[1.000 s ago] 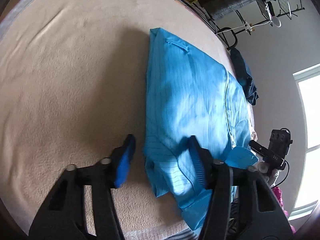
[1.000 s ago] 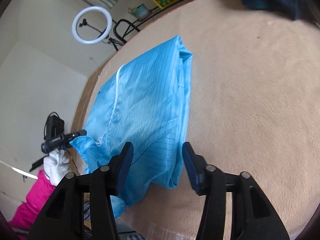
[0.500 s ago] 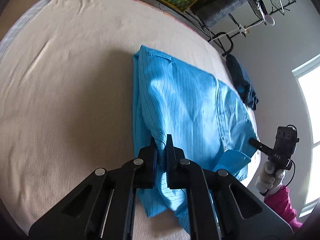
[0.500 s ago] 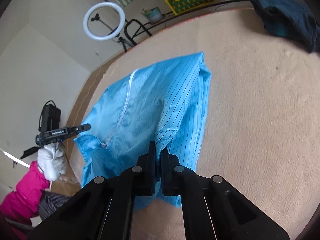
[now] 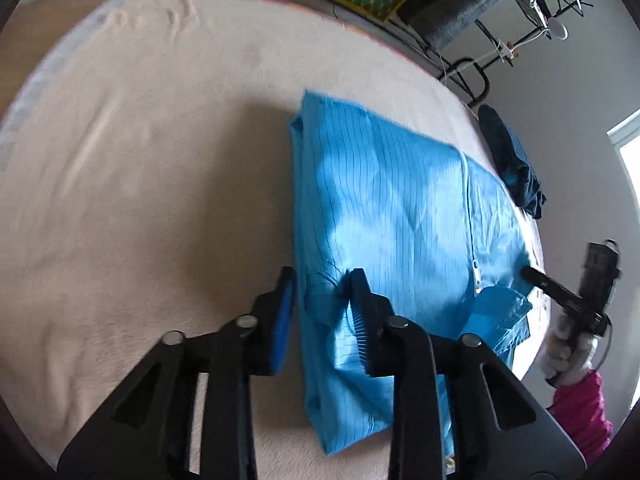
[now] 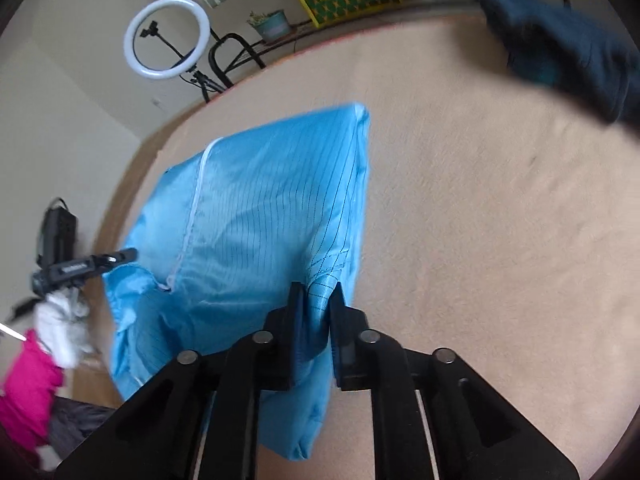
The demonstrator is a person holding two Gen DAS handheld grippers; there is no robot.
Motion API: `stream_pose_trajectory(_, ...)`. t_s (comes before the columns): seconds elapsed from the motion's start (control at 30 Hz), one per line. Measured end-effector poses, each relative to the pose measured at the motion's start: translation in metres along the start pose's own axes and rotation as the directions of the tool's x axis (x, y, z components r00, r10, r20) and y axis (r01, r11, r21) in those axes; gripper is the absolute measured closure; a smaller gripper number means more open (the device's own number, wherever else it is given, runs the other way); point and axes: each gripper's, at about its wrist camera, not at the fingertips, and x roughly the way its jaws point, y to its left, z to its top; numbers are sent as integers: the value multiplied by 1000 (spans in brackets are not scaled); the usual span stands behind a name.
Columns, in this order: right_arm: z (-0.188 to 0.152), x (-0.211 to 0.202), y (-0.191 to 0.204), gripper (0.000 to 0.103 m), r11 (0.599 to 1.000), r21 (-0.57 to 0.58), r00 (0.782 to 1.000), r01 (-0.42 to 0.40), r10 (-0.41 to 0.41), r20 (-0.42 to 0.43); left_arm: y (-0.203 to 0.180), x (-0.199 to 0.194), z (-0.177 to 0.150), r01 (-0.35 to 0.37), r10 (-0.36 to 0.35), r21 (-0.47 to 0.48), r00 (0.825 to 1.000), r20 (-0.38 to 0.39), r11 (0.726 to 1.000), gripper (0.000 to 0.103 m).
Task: Fold large clothes
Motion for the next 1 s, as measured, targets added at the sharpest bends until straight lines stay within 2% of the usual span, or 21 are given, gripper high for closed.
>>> stream_pose_trajectory(0.1,-3,-27,24,89,994,-111,998,19,-13,57,-12,-28,-8,16,-19,43,998,61,999,76)
stream_pose_trajectory(0.2,-16,-52,57,89,969,-235,993,-77,95,70,-42,-53,-29,80,-90,124,993,78,989,76)
stream_pose_trajectory(0.27,-22,-58,73,89,953,-270,986,-136,156,53,-61,-61,-45,99,-113,183,991,67,978,76)
stream_pose_trajectory(0.3,-25,-59,83,89,944,-292,984,-154,173,41,-73,-62,-55,95,-111,223,992,60,970,76)
stream_pose_trajectory(0.37,-30,-62,98,89,933,-346,991,-96,124,59,-92,-58,-72,97,-111,273,993,37,957,76)
stream_pose_trajectory(0.4,-31,-64,103,89,928,-357,989,-110,139,56,-99,-54,-79,97,-108,297,994,21,950,76)
stream_pose_trajectory(0.47,-29,-62,110,76,918,-366,984,-151,175,34,-113,-43,-88,59,-64,358,998,2,932,75)
stream_pose_trajectory(0.5,-28,-59,114,69,911,-382,984,-155,177,25,-120,-36,-92,32,-34,386,999,-1,922,75)
stream_pose_trajectory(0.57,-23,-47,123,68,895,-421,986,-146,164,7,-124,-26,-97,2,-3,399,1000,2,917,73)
stream_pose_trajectory(0.63,-15,-32,130,68,886,-426,982,-182,183,-37,-121,-16,-99,-36,35,401,999,9,915,73)
stream_pose_trajectory(0.73,-2,-9,135,77,884,-389,966,-258,241,-93,-111,-4,-98,-26,34,375,999,-15,927,73)
stream_pose_trajectory(0.8,7,14,142,84,882,-357,951,-307,271,-148,-107,2,-100,-30,42,380,999,-23,924,73)
stream_pose_trajectory(1.0,17,65,175,86,864,-387,942,-322,250,-226,-105,10,-106,-37,53,403,998,-28,914,73)
